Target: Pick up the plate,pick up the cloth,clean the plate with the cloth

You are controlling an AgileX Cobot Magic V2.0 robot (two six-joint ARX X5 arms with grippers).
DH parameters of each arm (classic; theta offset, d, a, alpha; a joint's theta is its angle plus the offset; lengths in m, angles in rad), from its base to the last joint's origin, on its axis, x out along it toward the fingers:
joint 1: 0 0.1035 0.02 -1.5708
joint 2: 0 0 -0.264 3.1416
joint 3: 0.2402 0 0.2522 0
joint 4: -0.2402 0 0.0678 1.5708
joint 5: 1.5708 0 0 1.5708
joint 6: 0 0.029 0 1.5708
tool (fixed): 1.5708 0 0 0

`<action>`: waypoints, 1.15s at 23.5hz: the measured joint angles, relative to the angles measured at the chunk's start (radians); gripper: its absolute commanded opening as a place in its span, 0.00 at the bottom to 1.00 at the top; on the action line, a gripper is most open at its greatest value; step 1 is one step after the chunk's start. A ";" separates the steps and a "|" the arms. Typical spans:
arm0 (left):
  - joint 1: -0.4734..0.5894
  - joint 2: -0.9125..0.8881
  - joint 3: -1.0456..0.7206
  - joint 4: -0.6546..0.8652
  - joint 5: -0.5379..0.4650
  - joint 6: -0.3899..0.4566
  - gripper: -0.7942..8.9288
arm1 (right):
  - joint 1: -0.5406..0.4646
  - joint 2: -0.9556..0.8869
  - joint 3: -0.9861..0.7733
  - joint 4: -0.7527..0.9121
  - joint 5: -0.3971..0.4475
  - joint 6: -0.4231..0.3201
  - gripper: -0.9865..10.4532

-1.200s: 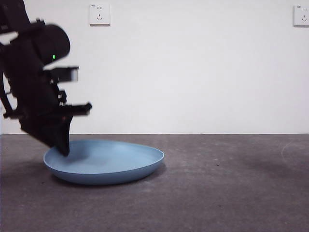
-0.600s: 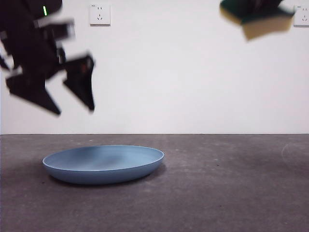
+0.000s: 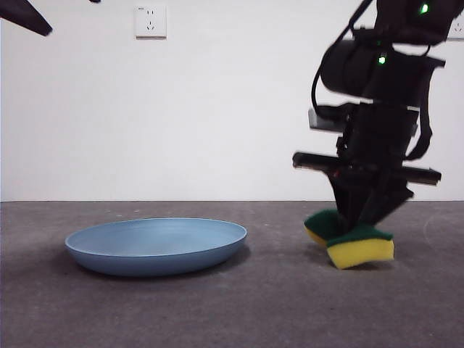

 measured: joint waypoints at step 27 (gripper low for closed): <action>-0.011 -0.032 -0.002 0.106 -0.049 0.031 0.07 | 0.089 -0.862 -0.041 -0.074 0.035 -0.070 0.08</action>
